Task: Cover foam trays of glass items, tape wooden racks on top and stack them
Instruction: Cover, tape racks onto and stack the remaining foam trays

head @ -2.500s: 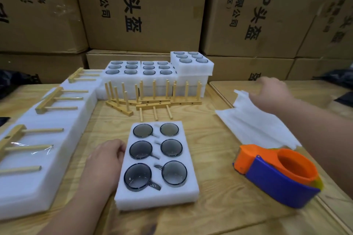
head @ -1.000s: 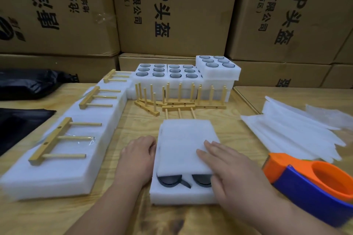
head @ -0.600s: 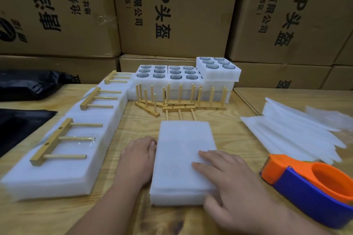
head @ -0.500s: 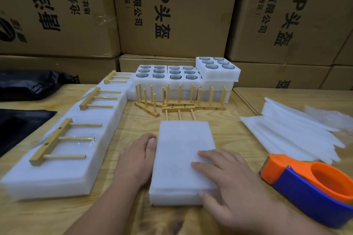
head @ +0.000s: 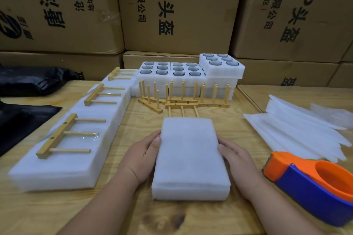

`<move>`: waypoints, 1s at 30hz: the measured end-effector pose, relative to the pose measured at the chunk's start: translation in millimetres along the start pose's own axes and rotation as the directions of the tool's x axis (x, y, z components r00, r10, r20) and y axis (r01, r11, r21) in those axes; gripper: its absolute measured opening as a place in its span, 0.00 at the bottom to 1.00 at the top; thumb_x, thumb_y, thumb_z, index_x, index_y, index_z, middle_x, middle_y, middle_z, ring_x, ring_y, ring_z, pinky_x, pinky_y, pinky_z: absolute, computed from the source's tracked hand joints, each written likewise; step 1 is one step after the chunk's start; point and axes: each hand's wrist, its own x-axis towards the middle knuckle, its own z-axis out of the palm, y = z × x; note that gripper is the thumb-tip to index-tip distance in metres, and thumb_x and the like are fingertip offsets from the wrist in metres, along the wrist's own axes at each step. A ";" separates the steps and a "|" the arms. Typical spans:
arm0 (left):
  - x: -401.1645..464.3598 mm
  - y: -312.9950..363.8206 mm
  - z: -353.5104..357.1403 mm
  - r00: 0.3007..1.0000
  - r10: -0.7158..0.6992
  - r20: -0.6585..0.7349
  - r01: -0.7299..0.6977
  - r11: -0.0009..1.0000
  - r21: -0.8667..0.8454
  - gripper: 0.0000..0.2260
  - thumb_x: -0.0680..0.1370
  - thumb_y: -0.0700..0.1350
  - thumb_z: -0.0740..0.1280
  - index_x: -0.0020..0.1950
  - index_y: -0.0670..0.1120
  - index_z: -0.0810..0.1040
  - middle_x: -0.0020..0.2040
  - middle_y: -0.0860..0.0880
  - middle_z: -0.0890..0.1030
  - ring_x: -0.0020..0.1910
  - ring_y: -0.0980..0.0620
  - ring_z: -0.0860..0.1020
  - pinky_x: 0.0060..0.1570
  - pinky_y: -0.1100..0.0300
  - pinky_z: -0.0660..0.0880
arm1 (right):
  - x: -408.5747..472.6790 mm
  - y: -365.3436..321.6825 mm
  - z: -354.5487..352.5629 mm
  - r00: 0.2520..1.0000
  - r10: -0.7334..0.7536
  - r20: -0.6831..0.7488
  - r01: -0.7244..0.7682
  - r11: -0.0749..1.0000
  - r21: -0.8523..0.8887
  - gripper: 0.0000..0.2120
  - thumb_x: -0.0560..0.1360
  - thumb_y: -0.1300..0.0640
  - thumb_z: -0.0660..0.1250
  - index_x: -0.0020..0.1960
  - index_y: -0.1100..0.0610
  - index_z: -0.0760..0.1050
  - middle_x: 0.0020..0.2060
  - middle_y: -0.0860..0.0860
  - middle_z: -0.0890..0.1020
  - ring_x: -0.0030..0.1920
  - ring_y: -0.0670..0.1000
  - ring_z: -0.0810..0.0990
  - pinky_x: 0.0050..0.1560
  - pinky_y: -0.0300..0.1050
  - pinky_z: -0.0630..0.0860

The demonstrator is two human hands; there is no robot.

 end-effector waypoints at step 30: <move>-16.3 27.8 26.8 0.942 -0.334 -0.001 0.249 0.703 -0.666 0.15 0.84 0.49 0.56 0.58 0.53 0.83 0.53 0.57 0.86 0.53 0.61 0.83 0.55 0.57 0.76 | 19.6 10.2 -8.8 0.962 0.167 -0.215 -0.103 0.954 0.281 0.16 0.83 0.66 0.54 0.58 0.56 0.80 0.51 0.54 0.87 0.53 0.52 0.87 0.53 0.50 0.80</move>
